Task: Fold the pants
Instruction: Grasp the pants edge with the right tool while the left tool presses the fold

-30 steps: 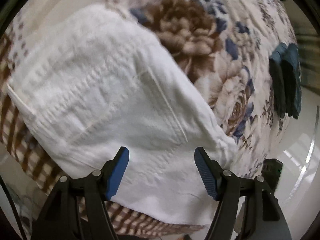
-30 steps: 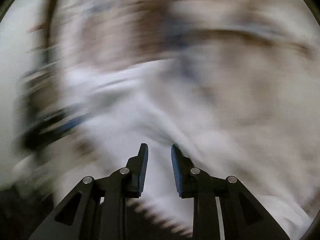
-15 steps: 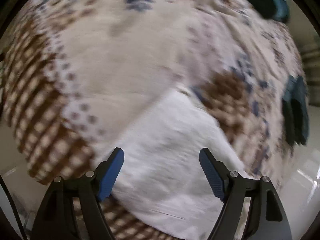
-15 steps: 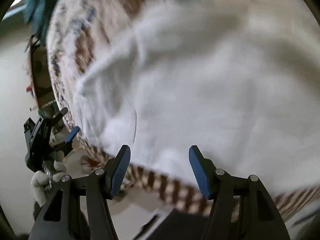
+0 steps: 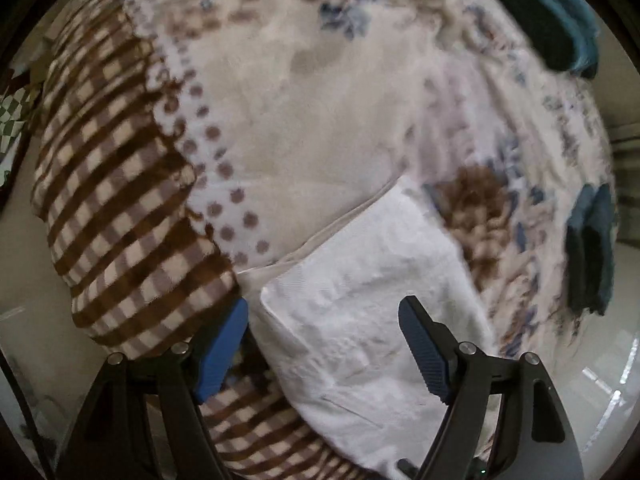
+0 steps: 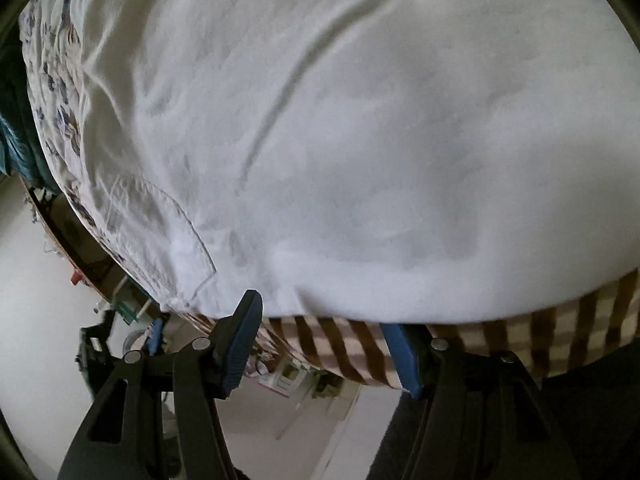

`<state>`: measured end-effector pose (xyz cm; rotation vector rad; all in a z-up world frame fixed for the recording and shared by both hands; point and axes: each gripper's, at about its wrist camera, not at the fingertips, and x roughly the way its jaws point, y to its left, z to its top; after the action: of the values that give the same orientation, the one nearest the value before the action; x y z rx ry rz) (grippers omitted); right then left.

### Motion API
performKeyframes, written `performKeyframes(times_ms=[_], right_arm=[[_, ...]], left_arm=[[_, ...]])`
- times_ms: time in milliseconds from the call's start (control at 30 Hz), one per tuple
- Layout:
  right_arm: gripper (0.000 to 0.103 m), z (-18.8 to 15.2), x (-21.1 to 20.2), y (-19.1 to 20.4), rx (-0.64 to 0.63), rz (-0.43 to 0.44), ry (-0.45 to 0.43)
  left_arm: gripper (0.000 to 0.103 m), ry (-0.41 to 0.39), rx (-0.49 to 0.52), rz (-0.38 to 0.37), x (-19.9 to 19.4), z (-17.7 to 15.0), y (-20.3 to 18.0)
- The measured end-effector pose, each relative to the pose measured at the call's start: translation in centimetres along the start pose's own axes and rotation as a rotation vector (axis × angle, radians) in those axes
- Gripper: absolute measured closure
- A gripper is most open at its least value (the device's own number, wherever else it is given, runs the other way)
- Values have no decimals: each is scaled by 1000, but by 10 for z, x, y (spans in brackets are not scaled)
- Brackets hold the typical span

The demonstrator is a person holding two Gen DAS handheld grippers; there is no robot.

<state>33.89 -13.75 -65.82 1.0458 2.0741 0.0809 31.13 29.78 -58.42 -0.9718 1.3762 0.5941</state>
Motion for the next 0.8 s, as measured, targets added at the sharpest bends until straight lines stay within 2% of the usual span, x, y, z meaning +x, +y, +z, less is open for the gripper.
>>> performKeyframes(times_ms=[67,133,167,200,233,267,300,333,400,533,600,633,667,700,733,800], right_arm=[[40,1,11,1,37,11,7],[40,3,14,-2,56,14,12],[40,3,14,-2,50,15,8],[41,2,15,-2,44,15,3],[46,1,16,-2,39,9,-6],[51,1,14,-6,34,0,-17],[71,0,15,-6,31,-2,-23],[86,-1,15,-8,30,3,-31],[93,-5,8,-10,9,16,-67],[94,-25,9,4,-87,-38,-73],[94,-22,23,0,-88,-64,-47],[92,-17,30,-1,-85,-74,-24],[89,-13,41,2,-94,-89,17],[76,-10,42,2,-101,-105,49],[59,-9,39,3,-108,-103,75],[40,-13,18,8,-150,-80,86]], left_arm=[[27,53,8,40,21,3,1],[27,61,15,73,38,5,3],[30,52,19,80,40,5,2],[39,31,26,70,39,5,0],[47,2,52,81,37,4,-5],[67,-25,94,89,34,2,-11],[78,-46,131,87,30,1,-17],[81,-63,161,85,26,-1,-23],[85,-98,232,95,18,-6,-36],[85,-169,297,138,5,1,-44],[85,-133,267,161,20,12,-32],[84,-86,241,166,32,16,-24],[80,-73,226,163,35,18,-19],[75,-62,206,156,32,17,-15],[72,-65,202,158,28,16,-15],[63,-86,205,178,6,7,-15]])
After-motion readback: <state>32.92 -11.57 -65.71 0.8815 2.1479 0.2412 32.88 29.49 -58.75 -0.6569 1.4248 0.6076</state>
